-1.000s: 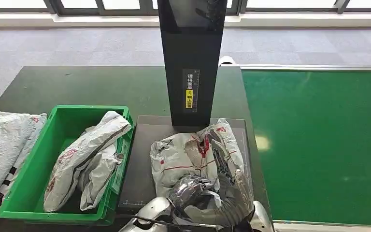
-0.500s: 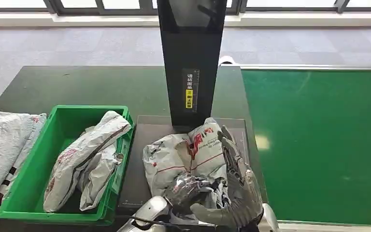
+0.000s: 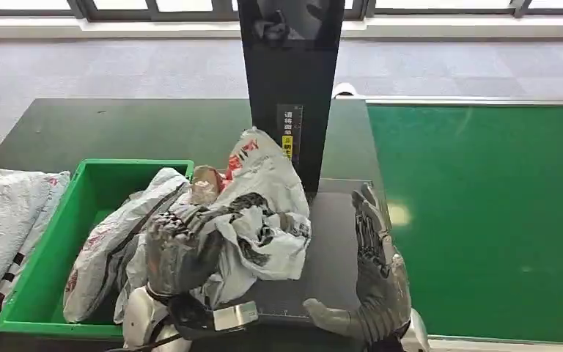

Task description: Moved the parcel from conveyor to table for the left to box.

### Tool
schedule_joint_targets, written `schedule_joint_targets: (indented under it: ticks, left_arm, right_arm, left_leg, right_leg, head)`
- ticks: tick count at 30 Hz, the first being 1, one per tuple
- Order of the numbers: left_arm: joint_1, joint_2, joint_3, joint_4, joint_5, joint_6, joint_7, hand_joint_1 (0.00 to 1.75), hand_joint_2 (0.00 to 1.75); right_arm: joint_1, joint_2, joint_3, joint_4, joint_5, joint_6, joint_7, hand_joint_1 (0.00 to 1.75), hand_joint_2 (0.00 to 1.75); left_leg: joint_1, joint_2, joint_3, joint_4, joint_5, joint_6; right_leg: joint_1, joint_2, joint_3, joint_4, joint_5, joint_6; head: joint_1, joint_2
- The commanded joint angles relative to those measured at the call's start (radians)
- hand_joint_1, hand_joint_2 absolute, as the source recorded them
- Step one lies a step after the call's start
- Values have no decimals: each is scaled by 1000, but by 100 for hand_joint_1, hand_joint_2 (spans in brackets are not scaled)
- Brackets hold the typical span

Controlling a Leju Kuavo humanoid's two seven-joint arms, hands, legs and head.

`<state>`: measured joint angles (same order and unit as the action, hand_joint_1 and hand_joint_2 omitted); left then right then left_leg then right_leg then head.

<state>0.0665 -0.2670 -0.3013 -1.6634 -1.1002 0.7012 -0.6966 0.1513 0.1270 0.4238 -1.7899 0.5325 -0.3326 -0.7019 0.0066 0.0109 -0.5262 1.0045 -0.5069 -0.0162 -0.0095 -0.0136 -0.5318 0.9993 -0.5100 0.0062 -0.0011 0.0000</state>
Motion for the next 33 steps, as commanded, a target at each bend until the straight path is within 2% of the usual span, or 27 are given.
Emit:
schedule_joint_targets:
  ticks: [1, 12, 17, 20, 22, 26, 27, 29, 30, 33]
  left_arm:
    - [110, -82, 115, -174, 2, -3, -2, 175, 175]
    - [110, -82, 115, -174, 2, -3, -2, 175, 175]
    - [147, -82, 186, -502, 81, -3, -2, 175, 175]
    - [167, -82, 234, -631, 149, -3, -2, 175, 175]
    - [152, -82, 317, -700, 241, -3, -2, 175, 175]
    - [141, -82, 388, -670, 322, -3, -2, 175, 175]
    - [168, -82, 457, -528, 454, -3, -2, 175, 175]
    - [130, -82, 512, -486, 503, -3, -2, 175, 175]
    - [75, -82, 742, -474, 687, -3, -2, 175, 175]
    - [79, -82, 826, -464, 752, -3, -2, 175, 175]
  right_arm:
    - [-37, -21, 1, 66, -5, -2, 4, 0, 175]
    - [-37, -21, 1, 66, -5, -2, 4, 0, 175]
    - [-78, -80, 81, 141, -69, -123, 4, 0, 175]
    - [-93, -124, 143, 177, -111, -214, 4, 0, 175]
    - [-95, -145, 176, 185, -134, -259, 4, 0, 175]
    - [-94, -157, 200, 196, -143, -298, 4, 0, 175]
    - [-75, -155, 190, 204, -129, -322, 4, 0, 175]
    - [-61, -173, 210, 198, -134, -348, 4, 0, 175]
    - [-55, -191, 217, 208, -147, -365, 4, 0, 175]
    - [-43, -201, 212, 199, -148, -365, 4, 0, 175]
  left_leg:
    - [1, 2, -1, 0, 0, 1]
    - [1, 1, 0, -1, 1, 1]
    - [1, 4, -1, -1, 2, 1]
    - [1, 7, -1, 0, 0, 1]
    - [2, 5, -1, 0, 1, 1]
    - [1, 4, 0, -2, 2, 1]
    - [1, 2, 1, -1, 1, 0]
    - [0, 1, 3, -4, 2, 0]
    - [0, -1, 3, -6, 4, 0]
    - [-1, 2, 3, -7, 5, 0]
  right_leg:
    - [1, 3, -1, -1, 2, 0]
    - [0, 2, 0, -2, 2, 0]
    - [1, 7, -2, -3, 4, 0]
    - [1, 9, -3, -1, 3, 0]
    - [2, 8, -2, -2, 4, 0]
    - [1, 6, -1, -2, 4, 0]
    - [1, 4, 0, -1, 2, 0]
    - [0, 2, 2, -3, 2, -1]
    - [0, 1, 2, -5, 4, -1]
    - [-1, 4, 1, -6, 5, -1]
  head:
    - [0, 0]
    - [0, 0]
    - [0, 0]
    - [0, 0]
    - [0, 0]
    - [0, 0]
    - [0, 0]
    - [0, 0]
    - [0, 0]
    - [0, 0]
